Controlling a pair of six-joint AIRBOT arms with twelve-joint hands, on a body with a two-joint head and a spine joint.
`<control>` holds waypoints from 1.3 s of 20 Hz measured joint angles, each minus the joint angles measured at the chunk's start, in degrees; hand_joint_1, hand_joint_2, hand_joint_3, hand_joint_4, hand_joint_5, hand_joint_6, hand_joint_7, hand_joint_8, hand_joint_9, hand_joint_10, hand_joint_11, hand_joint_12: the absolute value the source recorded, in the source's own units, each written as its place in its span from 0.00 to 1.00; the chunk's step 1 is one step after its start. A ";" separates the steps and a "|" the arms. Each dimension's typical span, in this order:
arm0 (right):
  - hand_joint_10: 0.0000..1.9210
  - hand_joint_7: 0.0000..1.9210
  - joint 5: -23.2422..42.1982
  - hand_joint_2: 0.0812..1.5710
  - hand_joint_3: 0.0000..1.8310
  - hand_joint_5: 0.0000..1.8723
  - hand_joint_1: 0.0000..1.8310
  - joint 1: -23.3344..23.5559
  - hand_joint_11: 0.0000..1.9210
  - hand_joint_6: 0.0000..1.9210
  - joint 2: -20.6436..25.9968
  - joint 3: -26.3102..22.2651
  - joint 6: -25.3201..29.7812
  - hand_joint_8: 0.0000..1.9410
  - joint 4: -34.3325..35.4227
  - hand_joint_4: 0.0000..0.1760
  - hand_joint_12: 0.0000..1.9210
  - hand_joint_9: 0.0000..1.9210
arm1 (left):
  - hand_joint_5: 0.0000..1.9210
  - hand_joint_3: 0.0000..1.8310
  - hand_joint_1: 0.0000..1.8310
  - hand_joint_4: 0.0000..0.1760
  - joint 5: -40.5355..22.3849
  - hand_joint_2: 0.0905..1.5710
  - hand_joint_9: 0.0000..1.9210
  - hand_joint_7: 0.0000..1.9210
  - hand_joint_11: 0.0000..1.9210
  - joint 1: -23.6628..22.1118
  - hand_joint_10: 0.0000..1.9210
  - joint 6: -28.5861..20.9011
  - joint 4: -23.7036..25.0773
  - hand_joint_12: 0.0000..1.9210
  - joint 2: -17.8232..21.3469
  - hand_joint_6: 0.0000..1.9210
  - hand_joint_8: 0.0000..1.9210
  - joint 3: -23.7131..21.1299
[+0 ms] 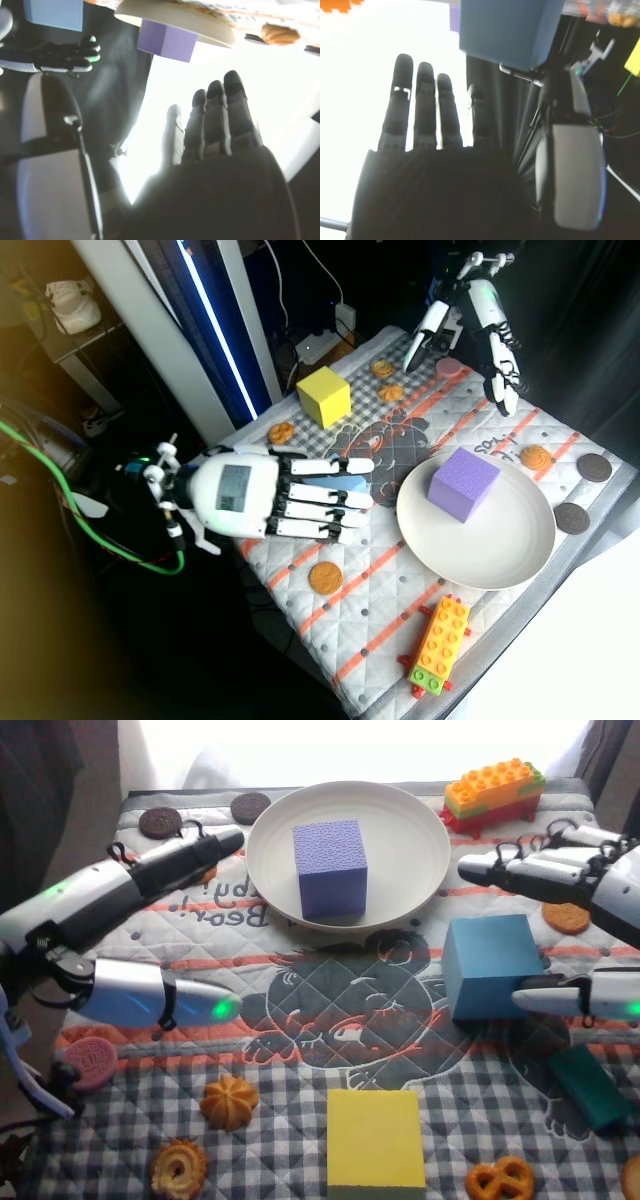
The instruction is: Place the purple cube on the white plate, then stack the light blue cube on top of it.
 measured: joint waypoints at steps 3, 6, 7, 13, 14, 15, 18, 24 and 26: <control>0.03 0.41 -2.23 0.62 0.00 0.30 0.54 2.38 0.23 0.00 -1.36 0.72 0.09 0.01 -2.95 0.00 0.67 0.46 | 0.05 0.00 0.53 1.00 0.33 0.45 0.01 0.03 0.00 0.00 0.00 0.09 0.87 0.00 0.00 0.00 0.00 -0.22; 0.27 0.49 -3.19 0.67 0.00 0.41 0.56 3.13 0.15 0.00 -2.12 1.31 0.15 0.10 -3.54 0.00 0.77 0.40 | 0.05 0.00 0.51 1.00 0.96 0.46 0.02 0.04 0.00 -0.02 0.00 0.09 0.83 0.00 0.31 0.00 0.00 -0.22; 0.46 0.48 -3.28 0.71 0.00 0.45 0.65 3.13 0.18 0.46 -2.12 1.38 0.24 0.49 -3.56 0.00 0.83 0.41 | 0.05 0.00 0.51 0.90 1.51 0.48 0.04 0.05 0.02 -0.28 0.01 0.11 1.11 0.01 0.79 0.00 0.01 -0.22; 0.97 0.41 -4.00 0.74 0.00 0.45 0.61 5.29 0.37 0.61 -2.23 2.19 3.06 0.81 -6.36 0.00 1.00 0.38 | 0.07 0.00 0.50 0.99 0.63 0.48 0.06 0.07 0.03 -3.78 0.00 0.09 4.11 0.03 3.65 0.00 0.00 -1.01; 0.79 0.47 -4.17 0.73 0.00 0.47 0.67 6.23 0.39 0.49 -2.12 2.19 3.23 0.72 -7.04 0.00 0.91 0.43 | 0.07 0.00 0.48 0.81 0.50 0.48 0.07 0.09 0.00 -3.45 0.00 0.11 4.31 0.13 3.89 0.00 0.00 -1.42; 0.69 0.47 -3.87 0.72 0.00 0.51 0.68 7.30 0.35 0.43 -1.75 2.19 3.72 0.68 -7.69 0.00 0.86 0.41 | 0.08 0.00 0.48 0.76 0.44 0.48 0.07 0.09 0.00 -3.06 0.00 0.11 5.09 0.13 3.91 0.00 0.00 -1.68; 0.29 0.51 -1.42 0.70 0.00 0.52 0.66 11.72 0.26 0.53 -1.27 2.93 4.28 0.49 -8.41 0.17 0.62 0.48 | 0.08 0.00 0.47 0.79 0.35 0.48 0.06 0.08 0.00 -2.14 0.00 0.11 4.26 0.05 3.91 0.00 0.00 -1.84; 0.42 0.49 -2.05 0.70 0.00 0.54 0.67 17.68 0.31 0.47 -4.83 5.92 4.28 0.56 -9.29 0.10 0.72 0.45 | 0.08 0.00 0.48 0.83 0.17 0.47 0.06 0.08 0.01 -1.03 0.00 0.13 2.91 0.01 3.82 0.00 0.00 -1.73; 0.43 0.47 -2.21 0.70 0.00 0.54 0.66 19.34 0.30 0.48 -6.62 7.80 4.28 0.58 -9.29 0.09 0.72 0.45 | 0.08 0.00 0.46 0.86 0.63 0.48 0.07 0.09 0.02 -0.63 0.00 0.33 2.45 0.02 3.52 0.00 0.00 -1.27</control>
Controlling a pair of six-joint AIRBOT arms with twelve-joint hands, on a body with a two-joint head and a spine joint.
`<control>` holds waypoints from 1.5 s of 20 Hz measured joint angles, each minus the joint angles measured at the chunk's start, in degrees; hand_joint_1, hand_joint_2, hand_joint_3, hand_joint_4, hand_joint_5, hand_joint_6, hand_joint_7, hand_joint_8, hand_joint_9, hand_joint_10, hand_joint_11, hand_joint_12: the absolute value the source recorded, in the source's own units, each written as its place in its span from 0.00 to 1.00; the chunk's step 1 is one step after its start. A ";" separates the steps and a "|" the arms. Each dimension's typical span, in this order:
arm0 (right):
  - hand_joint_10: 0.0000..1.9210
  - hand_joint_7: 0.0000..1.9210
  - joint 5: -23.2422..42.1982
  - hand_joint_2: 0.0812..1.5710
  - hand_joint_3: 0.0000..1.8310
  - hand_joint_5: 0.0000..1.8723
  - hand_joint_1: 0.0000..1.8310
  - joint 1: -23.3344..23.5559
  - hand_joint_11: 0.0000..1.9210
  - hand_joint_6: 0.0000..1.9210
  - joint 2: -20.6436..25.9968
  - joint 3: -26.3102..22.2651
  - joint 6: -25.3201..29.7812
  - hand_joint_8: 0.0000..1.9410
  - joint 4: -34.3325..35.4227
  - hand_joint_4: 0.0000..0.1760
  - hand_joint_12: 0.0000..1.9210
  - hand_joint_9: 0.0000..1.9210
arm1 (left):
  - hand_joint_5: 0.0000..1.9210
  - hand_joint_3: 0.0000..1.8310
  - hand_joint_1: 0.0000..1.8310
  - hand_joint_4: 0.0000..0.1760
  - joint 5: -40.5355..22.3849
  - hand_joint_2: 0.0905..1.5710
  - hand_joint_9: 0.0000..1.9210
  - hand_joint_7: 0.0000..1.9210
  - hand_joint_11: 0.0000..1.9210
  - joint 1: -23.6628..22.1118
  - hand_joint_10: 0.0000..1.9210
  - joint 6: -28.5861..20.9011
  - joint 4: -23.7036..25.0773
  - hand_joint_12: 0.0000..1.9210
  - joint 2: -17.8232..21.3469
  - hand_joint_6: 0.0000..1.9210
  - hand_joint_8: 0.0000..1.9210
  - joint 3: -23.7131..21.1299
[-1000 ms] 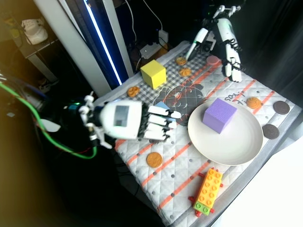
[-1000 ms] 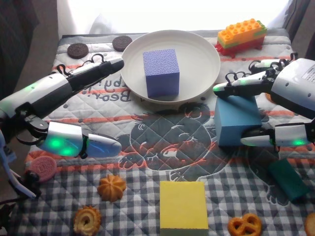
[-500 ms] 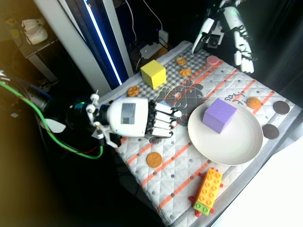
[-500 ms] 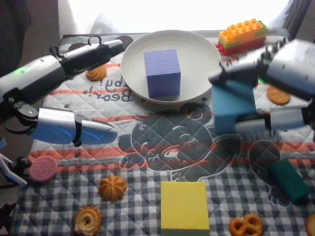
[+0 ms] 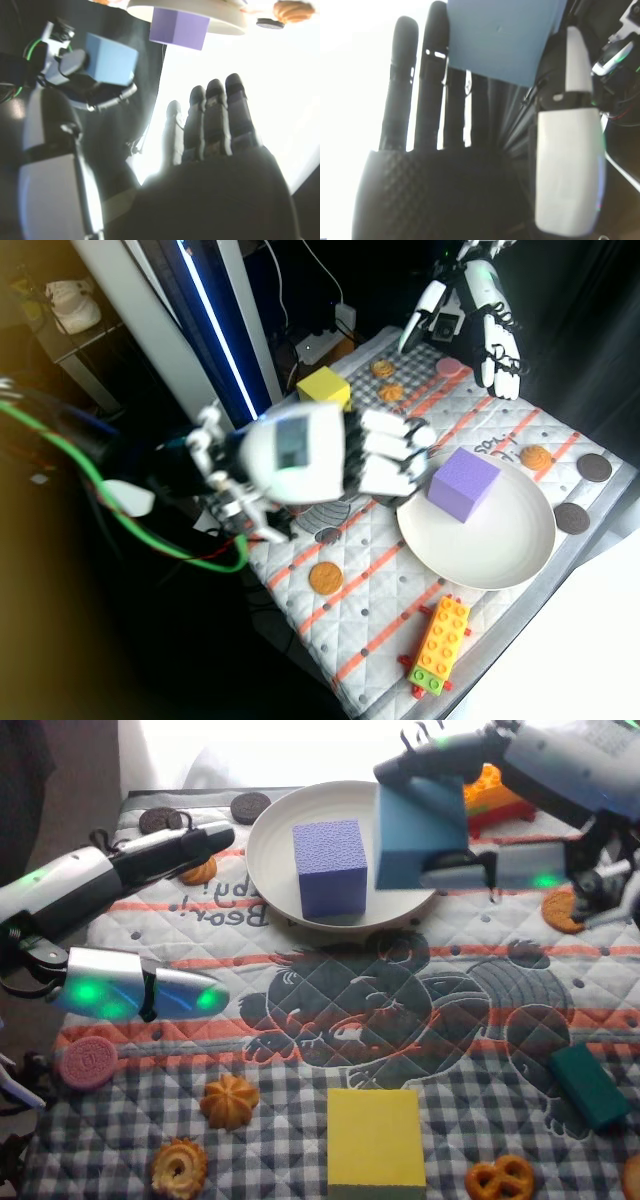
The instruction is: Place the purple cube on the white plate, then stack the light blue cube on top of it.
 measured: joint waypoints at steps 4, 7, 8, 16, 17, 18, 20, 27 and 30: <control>0.32 0.55 -4.33 0.69 0.00 0.50 0.67 3.06 0.41 0.54 -4.55 4.09 0.02 0.46 0.42 0.11 0.68 0.54 | 0.07 0.00 0.47 0.96 0.17 0.49 0.05 0.08 0.01 0.63 0.00 0.02 -0.33 0.01 -0.76 0.00 0.00 0.09; 0.31 0.48 -8.13 0.70 0.00 0.52 0.66 4.72 0.33 0.55 -7.63 6.64 -0.02 0.52 0.11 0.07 0.74 0.48 | 0.08 0.01 0.44 0.91 0.09 0.52 0.06 0.09 0.02 1.16 0.00 0.04 -0.63 0.02 -0.79 0.00 0.00 0.11; 0.33 0.48 -8.68 0.71 0.00 0.52 0.66 5.22 0.31 0.55 -8.52 7.39 0.00 0.53 0.33 0.06 0.76 0.47 | 0.08 0.01 0.43 0.91 0.11 0.53 0.06 0.09 0.01 1.22 0.00 0.02 -0.63 0.02 -0.81 0.00 0.00 0.17; 0.84 0.56 -11.58 0.68 0.00 0.54 0.64 7.26 0.53 0.47 -12.70 10.91 -0.02 0.64 -0.76 0.00 0.99 0.54 | 0.10 0.00 0.43 1.00 0.13 0.50 0.05 0.09 0.00 1.22 0.00 0.04 -0.59 0.00 -1.53 0.01 0.00 0.76; 0.65 0.55 -11.65 0.68 0.00 0.54 0.68 7.26 0.42 0.42 -12.70 10.91 0.00 0.56 -0.81 0.00 0.87 0.49 | 0.11 0.00 0.42 1.00 0.13 0.50 0.05 0.09 0.00 1.22 0.00 0.04 -0.59 0.01 -1.53 0.01 0.00 0.76; 0.53 0.56 -11.61 0.68 0.00 0.52 0.68 7.26 0.39 0.46 -12.81 10.97 -0.02 0.50 -0.74 0.00 0.81 0.49 | 0.11 0.00 0.42 1.00 0.15 0.50 0.05 0.09 0.00 1.22 0.00 0.04 -0.61 0.01 -1.53 0.01 0.00 0.76; 0.46 0.54 -11.85 0.69 0.00 0.52 0.67 7.26 0.37 0.48 -13.53 11.63 0.00 0.50 -0.44 0.00 0.77 0.48 | 0.11 0.00 0.43 1.00 0.09 0.50 0.05 0.08 0.00 1.20 0.00 0.04 -0.61 0.00 -1.64 0.00 0.00 0.76; 0.01 0.24 -12.61 0.61 0.00 0.16 0.44 7.26 0.06 0.00 -13.70 11.67 0.00 0.00 -0.57 0.46 0.64 0.27 | 0.11 0.00 0.46 0.88 0.15 0.50 0.05 0.08 0.00 1.20 0.00 0.04 -0.28 0.00 -1.81 0.00 0.00 0.76; 0.00 0.21 -12.87 0.60 0.00 0.12 0.44 7.26 0.04 0.00 -13.84 11.89 0.00 0.00 -0.55 0.62 0.65 0.25 | 0.11 0.00 0.45 0.96 0.13 0.50 0.05 0.08 0.00 1.20 0.00 0.04 -0.20 0.00 -1.84 0.00 0.00 0.76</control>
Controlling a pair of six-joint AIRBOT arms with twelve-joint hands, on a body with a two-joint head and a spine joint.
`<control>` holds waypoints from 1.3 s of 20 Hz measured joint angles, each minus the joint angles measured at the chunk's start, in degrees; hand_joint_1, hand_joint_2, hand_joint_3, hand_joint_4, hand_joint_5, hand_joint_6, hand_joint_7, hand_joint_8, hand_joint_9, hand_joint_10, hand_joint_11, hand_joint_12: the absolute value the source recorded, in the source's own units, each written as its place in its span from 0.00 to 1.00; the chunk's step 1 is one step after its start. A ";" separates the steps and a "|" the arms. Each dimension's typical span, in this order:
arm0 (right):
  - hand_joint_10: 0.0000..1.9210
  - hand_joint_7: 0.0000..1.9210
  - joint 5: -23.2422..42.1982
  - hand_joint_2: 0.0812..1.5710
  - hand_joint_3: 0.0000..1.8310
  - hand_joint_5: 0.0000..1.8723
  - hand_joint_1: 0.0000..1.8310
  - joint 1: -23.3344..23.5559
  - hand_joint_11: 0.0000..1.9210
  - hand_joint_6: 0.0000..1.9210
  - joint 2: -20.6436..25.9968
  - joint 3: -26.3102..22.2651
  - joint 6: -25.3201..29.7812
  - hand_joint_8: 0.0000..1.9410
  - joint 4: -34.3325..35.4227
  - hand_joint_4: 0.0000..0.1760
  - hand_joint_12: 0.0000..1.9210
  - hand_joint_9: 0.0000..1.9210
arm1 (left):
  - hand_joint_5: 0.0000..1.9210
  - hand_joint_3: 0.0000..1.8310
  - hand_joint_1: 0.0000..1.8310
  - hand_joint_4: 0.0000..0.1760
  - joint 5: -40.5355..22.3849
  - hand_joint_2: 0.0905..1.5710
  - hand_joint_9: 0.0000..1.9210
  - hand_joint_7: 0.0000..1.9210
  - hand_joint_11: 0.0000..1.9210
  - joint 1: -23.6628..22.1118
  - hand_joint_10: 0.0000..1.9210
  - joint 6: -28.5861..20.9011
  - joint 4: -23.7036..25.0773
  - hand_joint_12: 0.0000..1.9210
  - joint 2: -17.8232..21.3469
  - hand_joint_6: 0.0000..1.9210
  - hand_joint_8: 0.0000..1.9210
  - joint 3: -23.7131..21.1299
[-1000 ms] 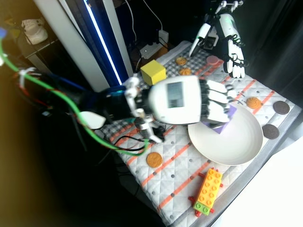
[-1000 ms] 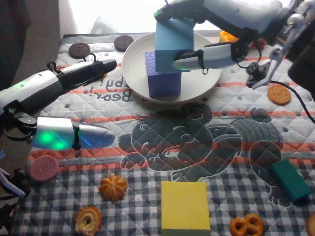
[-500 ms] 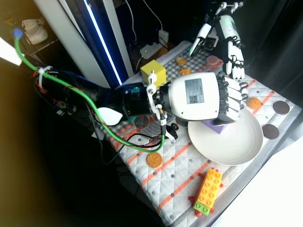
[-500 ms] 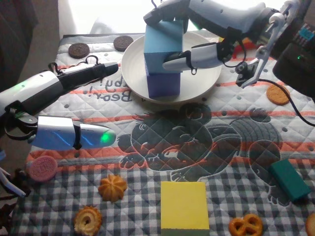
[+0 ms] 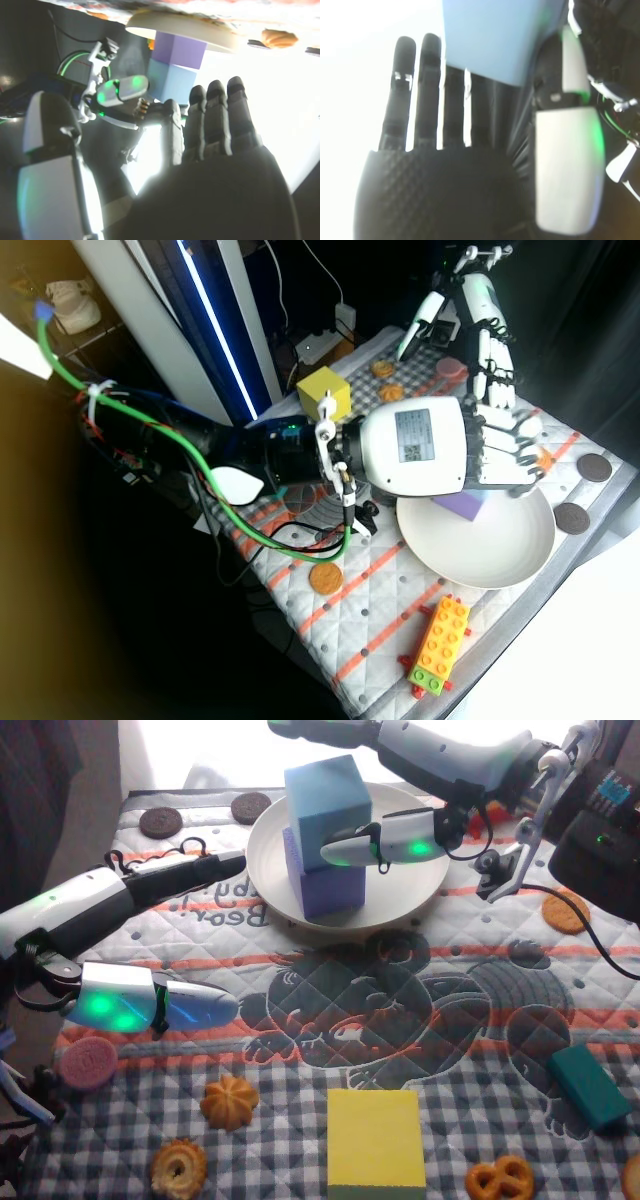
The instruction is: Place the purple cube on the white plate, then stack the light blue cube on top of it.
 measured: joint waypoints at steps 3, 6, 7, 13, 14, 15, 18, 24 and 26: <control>0.00 0.18 -0.37 0.59 0.00 0.07 0.40 0.00 0.07 0.00 -0.09 0.00 0.00 0.00 -0.02 0.73 0.63 0.23 | 0.12 0.00 0.45 0.98 0.00 0.50 0.05 0.09 0.00 0.00 0.00 0.00 0.04 0.00 0.00 0.00 0.00 0.00; 0.00 0.05 -0.39 0.57 0.00 0.00 0.36 0.00 0.00 0.00 -0.09 0.00 -0.02 0.00 0.00 0.97 0.53 0.10 | 0.12 0.00 0.45 0.99 0.00 0.50 0.05 0.09 0.00 0.00 0.00 0.00 0.00 0.00 0.00 0.00 0.00 0.00; 0.00 0.01 -0.68 0.58 0.00 0.00 0.39 0.00 0.00 0.00 0.13 -0.85 -0.02 0.00 0.39 0.99 0.33 0.02 | 0.11 0.00 0.46 0.95 -0.02 0.50 0.04 0.07 0.00 0.00 0.00 -0.02 0.00 0.00 0.00 0.00 0.00 0.00; 0.00 0.00 9.27 0.54 0.00 0.00 0.32 -4.31 0.00 0.00 11.30 -8.57 1.09 0.00 0.68 1.00 0.00 0.00 | 0.08 0.01 0.48 0.54 -1.75 0.53 0.00 0.05 0.00 0.20 0.00 -1.49 -0.85 0.00 0.39 0.00 0.00 -0.39; 0.00 0.00 12.11 0.54 0.00 0.00 0.31 -5.03 0.00 0.00 13.27 -9.14 1.09 0.00 4.04 1.00 0.00 0.00 | 0.07 0.01 0.49 0.53 -3.02 0.55 0.00 0.04 0.00 0.20 0.00 -3.23 -1.11 0.00 1.20 0.00 0.00 -0.44; 0.00 0.00 15.19 0.55 0.00 0.00 0.35 -6.40 0.00 0.00 15.54 -10.29 0.98 0.00 7.61 1.00 0.00 0.00 | 0.06 0.01 0.47 0.69 -5.95 0.55 0.00 0.03 0.00 0.20 0.00 -4.61 -1.40 0.00 2.16 0.00 0.00 -0.83; 0.00 0.00 23.45 0.57 0.00 0.00 0.38 -13.64 0.00 0.00 20.52 -14.47 1.01 0.00 8.50 1.00 0.00 0.00 | 0.04 0.01 0.45 0.59 -17.11 0.55 0.00 0.02 0.00 2.10 0.00 -8.04 -0.48 0.00 5.55 0.00 0.00 -2.97; 0.00 0.08 38.71 0.61 0.01 0.03 0.39 -28.39 0.00 0.00 29.94 -24.33 -2.73 0.01 14.25 0.87 0.00 0.01 | 0.01 0.00 0.18 0.00 -36.79 0.61 0.06 0.06 0.00 11.67 0.00 -14.40 -4.81 0.22 9.73 0.00 0.00 -6.58; 0.00 0.06 45.57 0.72 0.01 0.09 0.30 -35.89 0.04 0.01 31.39 -27.10 -3.04 0.00 18.75 0.67 0.01 0.06 | 0.11 0.00 0.13 0.00 -42.91 0.76 0.09 0.10 0.00 15.61 0.00 -18.64 -5.97 0.13 9.73 0.00 0.00 -6.58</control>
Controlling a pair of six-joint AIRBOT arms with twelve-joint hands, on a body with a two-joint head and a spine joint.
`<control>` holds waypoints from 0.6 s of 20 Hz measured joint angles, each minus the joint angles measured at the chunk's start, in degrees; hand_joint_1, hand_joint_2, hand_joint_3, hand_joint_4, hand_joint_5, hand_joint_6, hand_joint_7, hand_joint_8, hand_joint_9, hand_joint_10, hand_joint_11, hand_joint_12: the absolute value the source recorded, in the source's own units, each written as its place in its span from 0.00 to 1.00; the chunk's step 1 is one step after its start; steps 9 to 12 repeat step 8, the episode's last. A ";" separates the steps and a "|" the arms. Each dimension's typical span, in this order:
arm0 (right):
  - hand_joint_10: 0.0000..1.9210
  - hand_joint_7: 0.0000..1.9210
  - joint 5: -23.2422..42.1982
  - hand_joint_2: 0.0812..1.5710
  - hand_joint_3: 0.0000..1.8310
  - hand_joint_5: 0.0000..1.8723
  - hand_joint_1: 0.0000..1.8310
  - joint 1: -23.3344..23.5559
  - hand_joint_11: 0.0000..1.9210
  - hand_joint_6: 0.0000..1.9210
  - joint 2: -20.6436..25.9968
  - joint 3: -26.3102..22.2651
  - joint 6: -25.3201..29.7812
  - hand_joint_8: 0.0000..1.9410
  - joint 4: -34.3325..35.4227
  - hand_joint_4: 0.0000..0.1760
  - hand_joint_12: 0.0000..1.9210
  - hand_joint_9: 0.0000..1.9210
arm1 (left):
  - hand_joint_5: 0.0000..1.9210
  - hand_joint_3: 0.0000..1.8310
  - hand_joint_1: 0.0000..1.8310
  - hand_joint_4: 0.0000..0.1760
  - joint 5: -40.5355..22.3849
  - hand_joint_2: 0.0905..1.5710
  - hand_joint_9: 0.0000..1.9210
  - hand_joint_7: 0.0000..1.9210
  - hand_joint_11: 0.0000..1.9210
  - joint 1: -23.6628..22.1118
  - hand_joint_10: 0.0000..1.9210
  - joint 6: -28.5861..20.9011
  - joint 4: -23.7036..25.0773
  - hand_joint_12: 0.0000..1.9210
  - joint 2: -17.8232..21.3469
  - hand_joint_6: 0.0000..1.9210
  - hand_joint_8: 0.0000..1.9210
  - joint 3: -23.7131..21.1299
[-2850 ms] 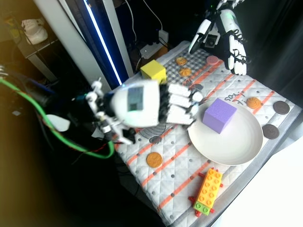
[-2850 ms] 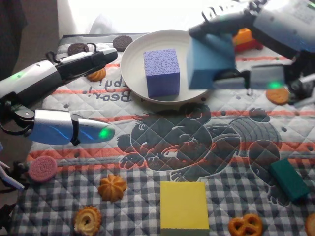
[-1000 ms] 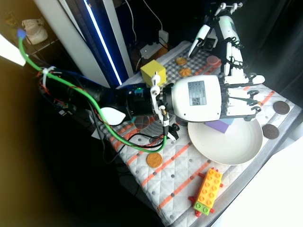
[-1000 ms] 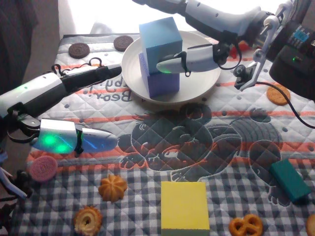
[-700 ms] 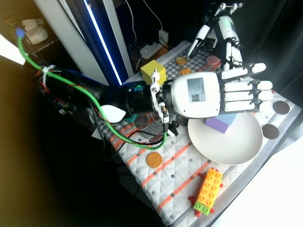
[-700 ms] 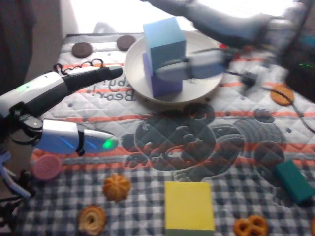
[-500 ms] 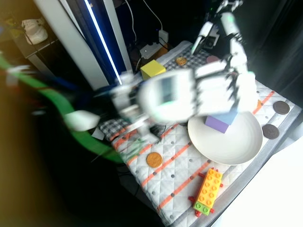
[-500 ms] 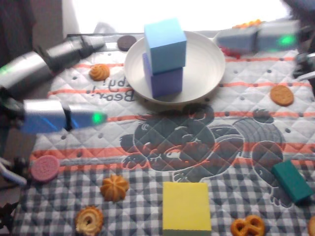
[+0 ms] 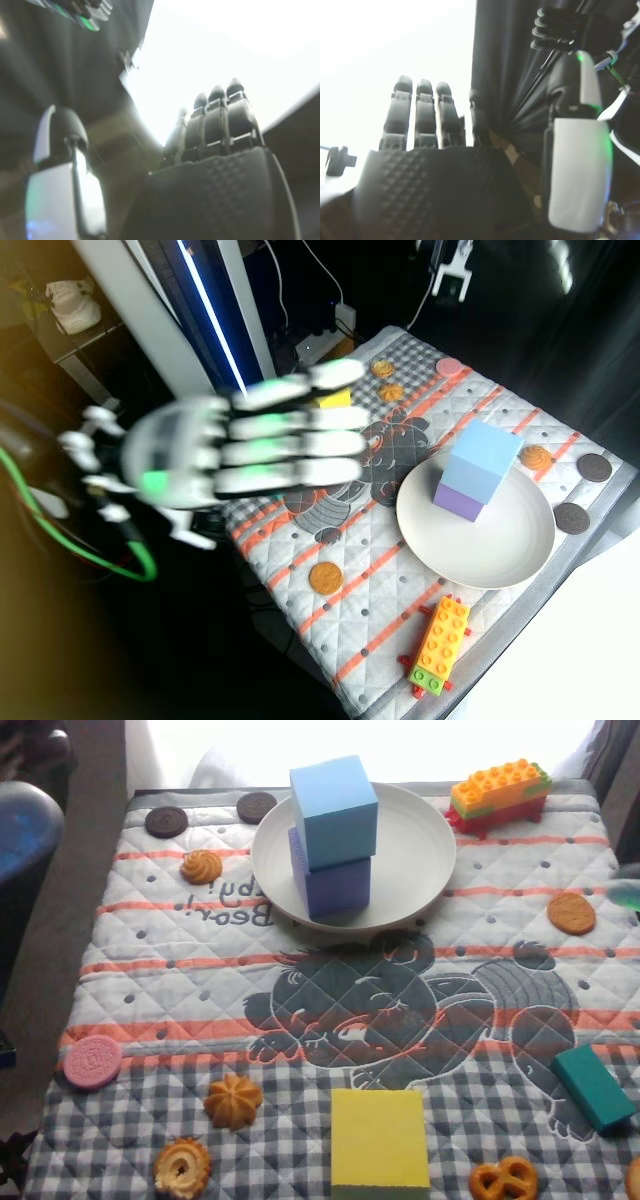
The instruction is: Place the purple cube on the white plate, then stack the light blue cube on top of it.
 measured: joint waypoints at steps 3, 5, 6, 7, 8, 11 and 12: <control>0.01 0.01 4.98 0.69 0.00 0.02 0.34 -4.46 0.11 0.00 0.52 -1.84 -0.39 0.00 2.21 0.66 0.05 0.07 | 0.10 0.00 0.03 0.12 -4.83 0.80 0.11 0.12 0.00 2.93 0.00 -4.90 0.11 0.20 -0.50 0.02 0.01 -0.50; 0.01 0.10 6.62 0.71 0.00 0.14 0.31 -4.46 0.12 0.02 0.87 -2.93 -0.55 0.01 2.67 0.59 0.06 0.11 | 0.22 0.00 0.15 0.56 -6.67 0.76 0.20 0.20 0.00 2.25 0.00 -8.17 0.79 0.31 -2.25 0.02 0.00 1.09; 0.01 0.17 6.95 0.70 0.00 0.22 0.30 -3.98 0.13 0.02 0.98 -3.15 -0.96 0.01 1.88 0.59 0.07 0.15 | 0.21 0.00 0.20 0.45 -6.95 0.76 0.20 0.19 0.00 2.25 0.00 -9.68 0.46 0.33 -2.56 0.01 0.00 1.49; 0.00 0.20 7.02 0.70 0.00 0.24 0.33 -2.40 0.02 0.01 1.03 -3.98 -2.49 0.00 -0.48 0.64 0.32 0.18 | 0.18 0.01 0.17 0.06 -6.84 0.81 0.21 0.18 0.00 2.32 0.00 -12.92 0.55 0.42 -2.91 0.00 0.00 2.27; 0.03 0.32 6.93 0.73 0.00 0.37 0.42 -1.40 0.01 0.02 1.14 -4.63 -3.52 0.02 -1.88 0.24 0.52 0.28 | 0.31 0.00 0.16 0.00 -6.40 0.86 0.30 0.32 0.04 1.68 0.03 -14.19 1.14 0.55 -3.08 0.07 0.02 2.54; 0.03 0.32 6.93 0.73 0.00 0.37 0.42 -1.40 0.01 0.02 1.14 -4.63 -3.52 0.02 -1.88 0.24 0.52 0.28 | 0.31 0.00 0.16 0.00 -6.40 0.86 0.30 0.32 0.04 1.68 0.03 -14.19 1.14 0.55 -3.08 0.07 0.02 2.54; 0.03 0.32 6.93 0.73 0.00 0.37 0.42 -1.40 0.01 0.02 1.14 -4.63 -3.52 0.02 -1.88 0.24 0.52 0.28 | 0.31 0.00 0.16 0.00 -6.40 0.86 0.30 0.32 0.04 1.68 0.03 -14.19 1.14 0.55 -3.08 0.07 0.02 2.54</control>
